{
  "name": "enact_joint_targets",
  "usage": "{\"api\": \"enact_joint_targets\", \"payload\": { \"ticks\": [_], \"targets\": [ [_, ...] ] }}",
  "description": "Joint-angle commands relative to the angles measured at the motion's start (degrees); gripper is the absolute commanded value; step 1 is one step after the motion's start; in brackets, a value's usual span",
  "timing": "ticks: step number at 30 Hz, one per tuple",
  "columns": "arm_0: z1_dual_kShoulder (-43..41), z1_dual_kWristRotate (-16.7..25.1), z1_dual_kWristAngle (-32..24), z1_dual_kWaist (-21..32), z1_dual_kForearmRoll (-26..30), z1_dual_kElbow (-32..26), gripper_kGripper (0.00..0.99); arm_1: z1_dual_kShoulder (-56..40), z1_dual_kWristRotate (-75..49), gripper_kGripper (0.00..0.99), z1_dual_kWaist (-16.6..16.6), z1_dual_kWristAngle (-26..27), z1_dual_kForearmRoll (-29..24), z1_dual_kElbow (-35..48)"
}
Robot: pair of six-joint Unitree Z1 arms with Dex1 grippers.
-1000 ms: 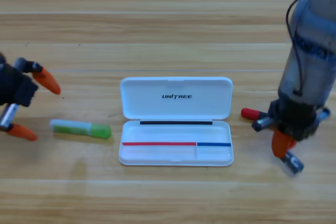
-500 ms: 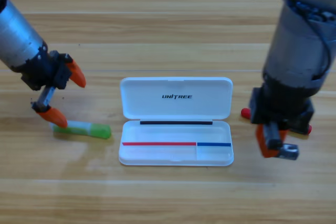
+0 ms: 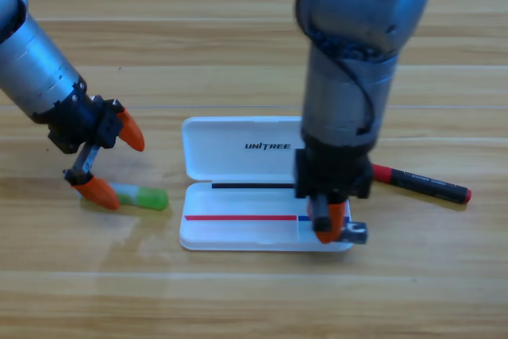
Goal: Clean up eraser and pencils
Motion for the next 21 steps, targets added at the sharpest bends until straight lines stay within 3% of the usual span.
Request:
{"api": "enact_joint_targets", "payload": {
  "ticks": [1, 9, 17, 21],
  "targets": [
    [2.89, -0.65, -0.22, -1.02, -0.2, 1.85, 0.925, 8.16, -2.04, 0.0, -0.39, -0.13, 1.97, -3.88],
    [3.24, -0.47, 0.49, -1.02, -1.7, 2.47, 0.923, 9.74, -3.27, 0.0, -1.7, -1.8, 1.97, -4.67],
    [5.7, -3.2, 8.4, -4.09, -2.31, 2.12, 0.916, 10.53, -5.38, 0.0, -3.37, -4.08, 1.97, -5.9],
    [5.79, -4.16, 9.54, -4.79, -2.49, 2.03, 0.902, 10.88, -5.82, 0.0, -3.81, -4.17, 1.97, -6.78]
  ]
}}
